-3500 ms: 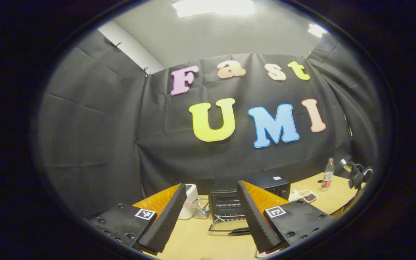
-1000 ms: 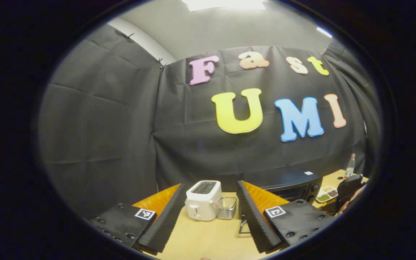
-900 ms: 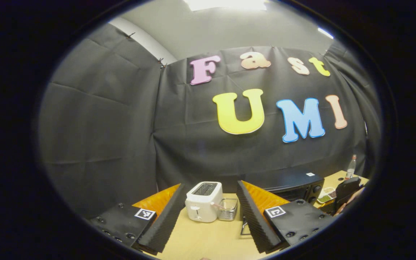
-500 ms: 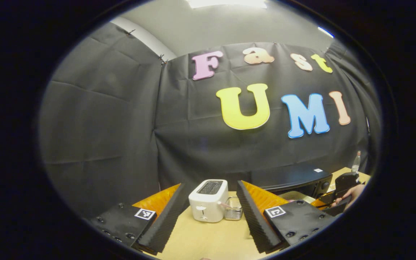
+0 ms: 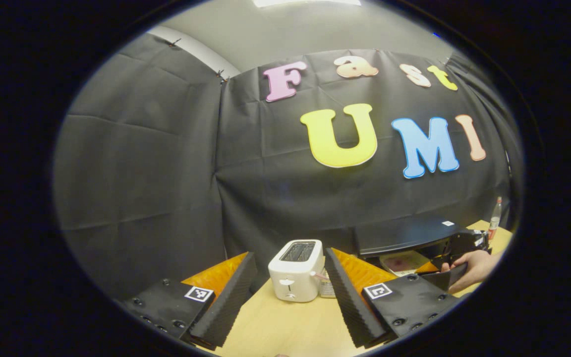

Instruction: Open the electric oven with the left hand, put the food in, and close the electric oven.

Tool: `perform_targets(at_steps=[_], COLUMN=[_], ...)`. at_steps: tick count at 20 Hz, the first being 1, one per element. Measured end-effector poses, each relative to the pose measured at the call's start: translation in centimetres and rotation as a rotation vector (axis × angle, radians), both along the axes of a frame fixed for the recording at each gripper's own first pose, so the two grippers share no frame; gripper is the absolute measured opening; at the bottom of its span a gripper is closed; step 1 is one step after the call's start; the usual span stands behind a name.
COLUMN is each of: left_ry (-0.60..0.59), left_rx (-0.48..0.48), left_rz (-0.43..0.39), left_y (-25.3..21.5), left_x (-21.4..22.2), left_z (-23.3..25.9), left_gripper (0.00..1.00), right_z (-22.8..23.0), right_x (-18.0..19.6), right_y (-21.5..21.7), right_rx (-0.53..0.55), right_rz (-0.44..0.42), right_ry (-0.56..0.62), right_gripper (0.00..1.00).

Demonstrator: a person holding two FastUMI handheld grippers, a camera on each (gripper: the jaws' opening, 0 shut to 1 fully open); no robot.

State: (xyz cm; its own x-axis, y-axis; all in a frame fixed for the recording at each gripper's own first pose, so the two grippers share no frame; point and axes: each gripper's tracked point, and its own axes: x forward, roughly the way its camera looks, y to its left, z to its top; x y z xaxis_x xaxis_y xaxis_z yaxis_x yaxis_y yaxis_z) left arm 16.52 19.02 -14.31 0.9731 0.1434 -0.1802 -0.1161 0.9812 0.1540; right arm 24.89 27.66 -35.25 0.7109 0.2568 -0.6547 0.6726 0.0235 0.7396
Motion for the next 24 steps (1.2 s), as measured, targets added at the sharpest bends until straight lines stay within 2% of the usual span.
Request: perform_targets(at_steps=[3, 5, 6, 7, 8, 9, 11, 12, 17, 18, 19, 21, 24], left_ry=[0.007, 0.01, 0.007, 0.006, 0.007, 0.008, 0.007, 0.003, 0.012, 0.017, 0.026, 0.049, 0.089], left_rx=[0.002, -0.005, -0.012, -0.018, -0.023, -0.028, -0.041, -0.049, -0.043, -0.048, -0.055, -0.073, -0.112], left_rz=[0.008, 0.009, 0.006, 0.004, 0.001, -0.001, -0.012, -0.02, -0.077, -0.091, -0.104, -0.128, -0.159], left_y=[0.3, 0.2, 0.0, -0.2, -0.4, -0.7, -1.7, -2.3, -5.7, -6.5, -7.4, -9.0, -11.3], left_x=[-0.1, -0.2, -0.2, -0.3, -0.2, -0.3, -0.4, -0.5, -1.3, -1.5, -1.8, -2.4, -3.3], left_z=[-0.2, -0.1, -0.1, -0.2, -0.1, -0.2, -0.1, 0.0, -0.4, -0.6, -1.1, -2.0, -3.5], left_gripper=[0.99, 0.99, 0.91, 0.91, 0.91, 0.95, 0.91, 0.99, 0.99, 0.94, 0.99, 0.99, 0.99], right_z=[0.0, 1.0, 1.5, 2.0, 2.8, 2.9, 3.6, 3.9, 5.6, 6.2, 6.8, 8.5, 10.6], right_x=[0.7, 0.8, 1.1, 1.2, 1.2, 0.6, -0.2, -0.9, -5.1, -6.0, -6.9, -8.3, -10.4], right_y=[0.6, 0.9, 1.1, 1.3, 1.4, 1.5, 1.4, 1.3, 0.3, -0.1, -0.4, -1.3, -3.3], right_rx=[0.027, 0.085, 0.127, 0.165, 0.194, 0.194, 0.169, 0.15, 0.064, 0.038, 0.023, -0.01, -0.135], right_rz=[-0.006, -0.018, -0.024, -0.033, -0.033, -0.007, 0.04, 0.068, 0.255, 0.295, 0.33, 0.392, 0.489], right_ry=[-0.014, -0.064, -0.085, -0.108, -0.13, -0.125, -0.155, -0.163, -0.198, -0.216, -0.241, -0.294, -0.39], right_gripper=[0.02, 0.0, 0.0, 0.18, 0.28, 0.51, 0.97, 0.97, 0.97, 0.97, 0.97, 0.97, 0.96])
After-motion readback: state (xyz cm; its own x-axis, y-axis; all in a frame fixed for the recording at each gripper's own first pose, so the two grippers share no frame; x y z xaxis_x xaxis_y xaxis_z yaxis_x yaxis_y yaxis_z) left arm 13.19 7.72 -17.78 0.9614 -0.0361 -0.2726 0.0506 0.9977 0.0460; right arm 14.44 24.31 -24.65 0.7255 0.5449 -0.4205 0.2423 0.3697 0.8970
